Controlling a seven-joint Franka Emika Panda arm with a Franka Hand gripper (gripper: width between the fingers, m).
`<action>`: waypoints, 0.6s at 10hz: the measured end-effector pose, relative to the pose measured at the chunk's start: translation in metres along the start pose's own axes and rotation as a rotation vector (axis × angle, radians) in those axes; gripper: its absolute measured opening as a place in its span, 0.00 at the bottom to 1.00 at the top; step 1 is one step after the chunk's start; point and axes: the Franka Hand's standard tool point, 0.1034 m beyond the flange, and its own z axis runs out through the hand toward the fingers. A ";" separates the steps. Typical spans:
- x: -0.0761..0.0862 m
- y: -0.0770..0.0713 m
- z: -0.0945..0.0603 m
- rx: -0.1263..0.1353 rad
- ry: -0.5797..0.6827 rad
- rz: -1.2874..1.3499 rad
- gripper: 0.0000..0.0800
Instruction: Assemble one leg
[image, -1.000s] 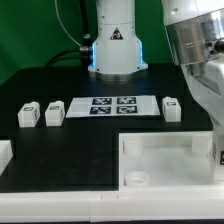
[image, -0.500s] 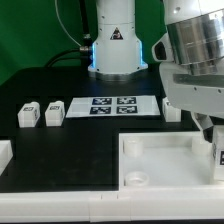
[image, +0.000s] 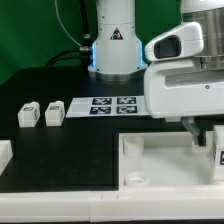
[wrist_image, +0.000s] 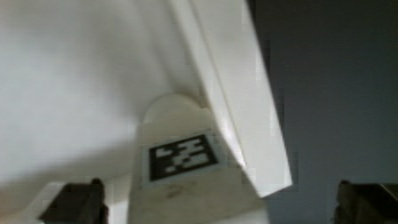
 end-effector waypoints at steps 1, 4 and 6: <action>0.001 0.001 0.000 0.000 0.003 -0.080 0.81; 0.001 0.000 0.000 0.001 0.003 -0.028 0.66; 0.001 0.004 0.000 -0.002 0.002 0.037 0.38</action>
Offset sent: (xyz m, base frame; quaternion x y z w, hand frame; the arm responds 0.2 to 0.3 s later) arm 0.0000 0.0000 0.0000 0.0000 0.0000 0.0899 0.9960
